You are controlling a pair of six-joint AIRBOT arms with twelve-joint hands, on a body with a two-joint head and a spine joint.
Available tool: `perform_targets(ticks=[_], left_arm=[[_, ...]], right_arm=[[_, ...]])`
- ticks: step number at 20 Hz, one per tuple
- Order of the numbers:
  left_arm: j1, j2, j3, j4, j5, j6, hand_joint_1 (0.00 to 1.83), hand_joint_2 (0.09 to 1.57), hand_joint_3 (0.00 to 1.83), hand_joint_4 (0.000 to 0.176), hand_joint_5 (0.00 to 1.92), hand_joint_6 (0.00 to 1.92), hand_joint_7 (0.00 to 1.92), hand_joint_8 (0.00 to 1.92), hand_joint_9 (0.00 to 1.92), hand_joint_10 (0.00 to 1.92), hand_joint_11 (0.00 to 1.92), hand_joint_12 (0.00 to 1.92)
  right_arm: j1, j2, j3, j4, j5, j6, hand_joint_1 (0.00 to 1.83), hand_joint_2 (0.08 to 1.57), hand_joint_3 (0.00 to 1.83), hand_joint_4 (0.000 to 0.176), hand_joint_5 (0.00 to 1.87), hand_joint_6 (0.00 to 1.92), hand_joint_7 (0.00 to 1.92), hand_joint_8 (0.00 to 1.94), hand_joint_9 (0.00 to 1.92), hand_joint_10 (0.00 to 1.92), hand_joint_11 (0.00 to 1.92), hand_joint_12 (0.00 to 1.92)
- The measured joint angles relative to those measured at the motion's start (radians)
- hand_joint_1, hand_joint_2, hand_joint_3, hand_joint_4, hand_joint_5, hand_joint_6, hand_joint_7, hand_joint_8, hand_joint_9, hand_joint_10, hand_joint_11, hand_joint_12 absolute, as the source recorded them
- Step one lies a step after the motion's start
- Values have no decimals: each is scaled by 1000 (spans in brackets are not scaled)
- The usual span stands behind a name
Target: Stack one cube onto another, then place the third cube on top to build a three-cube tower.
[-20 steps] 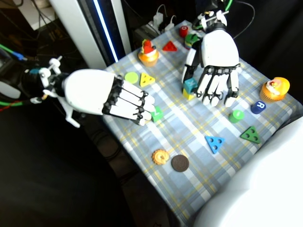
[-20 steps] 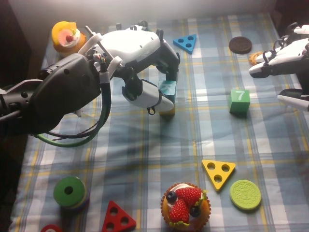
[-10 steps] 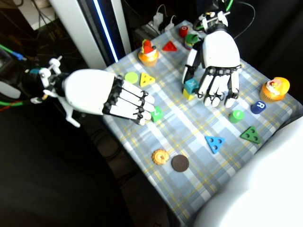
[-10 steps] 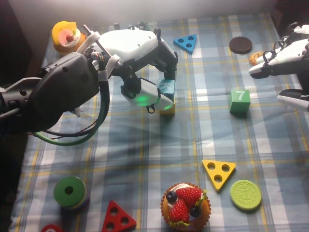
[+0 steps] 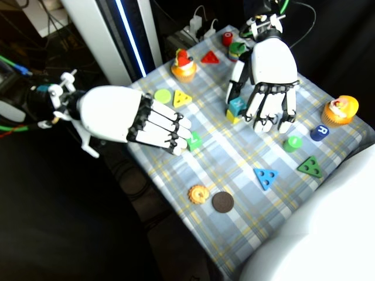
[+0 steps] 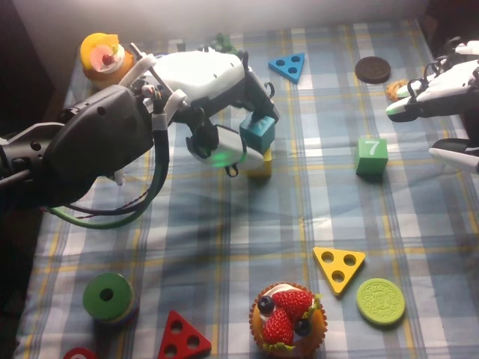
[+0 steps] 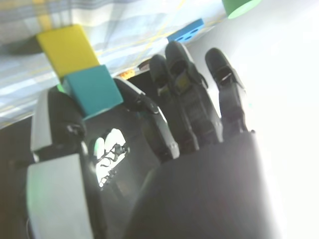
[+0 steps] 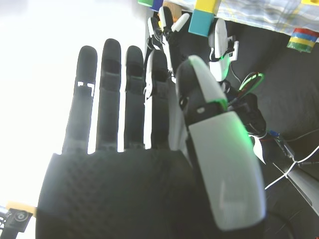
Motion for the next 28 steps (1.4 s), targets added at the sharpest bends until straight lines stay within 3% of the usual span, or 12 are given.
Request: perform_targets(ticks=[3, 7, 8, 10, 12, 14, 15, 17, 21, 25, 27, 28], left_arm=[[0, 0, -5, 1, -2, 1, 979, 990, 0, 115, 904, 2, 731, 0, 671, 0, 66, 624], [11, 8, -20, 2, -2, 0, 985, 971, 1, 116, 891, 3, 725, 1, 680, 2, 63, 679], [11, 10, -19, 2, -1, 1, 977, 974, 3, 124, 885, 1, 714, 0, 666, 0, 66, 684], [11, 14, -20, 2, -7, 0, 969, 964, 0, 117, 887, 2, 727, 6, 686, 9, 72, 686], [12, 14, -20, 2, -8, 0, 970, 964, 0, 122, 882, 0, 718, 2, 674, 4, 68, 685], [12, 14, -20, 2, -11, 0, 976, 962, 0, 108, 888, 3, 723, 3, 673, 3, 72, 691], [12, 14, -20, 2, -13, 0, 970, 962, 0, 116, 883, 0, 722, 2, 681, 6, 73, 692], [11, 14, -20, 2, -14, 0, 978, 958, 0, 109, 880, 0, 728, 4, 696, 11, 76, 697], [11, 14, -20, 2, -23, 0, 965, 924, 0, 113, 757, 0, 669, 0, 670, 0, 53, 703], [18, 27, -55, 12, -54, 0, 886, 892, 0, 151, 551, 0, 552, 0, 588, 0, 0, 838], [31, 44, -72, 18, -75, -28, 841, 890, 0, 156, 477, 0, 506, 0, 521, 0, 0, 807], [37, 62, -84, 21, -92, -54, 824, 889, 0, 172, 451, 0, 492, 0, 512, 0, 0, 801]], right_arm=[[0, 0, 0, -1, 0, 1, 882, 1320, 0, 0, 702, 1, 689, 1, 679, 1, 296, 974], [0, 0, 0, -1, 0, 2, 898, 1321, 2, 0, 686, 0, 669, 0, 665, 0, 247, 1052], [0, 0, 0, -1, 0, 2, 912, 1320, 0, 0, 689, 1, 671, 1, 674, 4, 258, 1048], [0, 0, 1, -2, 0, 2, 872, 1318, 0, 0, 690, 1, 670, 0, 678, 3, 273, 1032], [0, 0, 2, -2, 0, 2, 917, 1317, 0, 0, 698, 2, 680, 3, 683, 3, 278, 1038], [0, 0, 2, -1, 0, 2, 928, 1312, 0, 0, 705, 3, 690, 5, 695, 7, 305, 1052], [0, 0, 2, -1, 0, 2, 925, 1314, 0, 0, 709, 4, 690, 4, 690, 4, 294, 1046], [0, 0, 2, -2, 0, 2, 890, 1317, 0, 0, 713, 2, 698, 2, 700, 4, 320, 1021], [0, 0, 6, -1, 0, 2, 894, 1316, 0, 0, 719, 0, 682, 0, 680, 2, 264, 1105], [0, -2, 6, -1, 0, 2, 920, 1299, 0, 0, 732, 3, 684, 1, 681, 3, 245, 1100], [0, -2, 6, -2, -1, 2, 930, 1288, 0, 0, 740, 3, 690, 1, 689, 4, 258, 1140], [0, -2, 6, -2, 0, 2, 931, 1287, 0, 0, 742, 3, 689, 1, 690, 4, 261, 1148]])
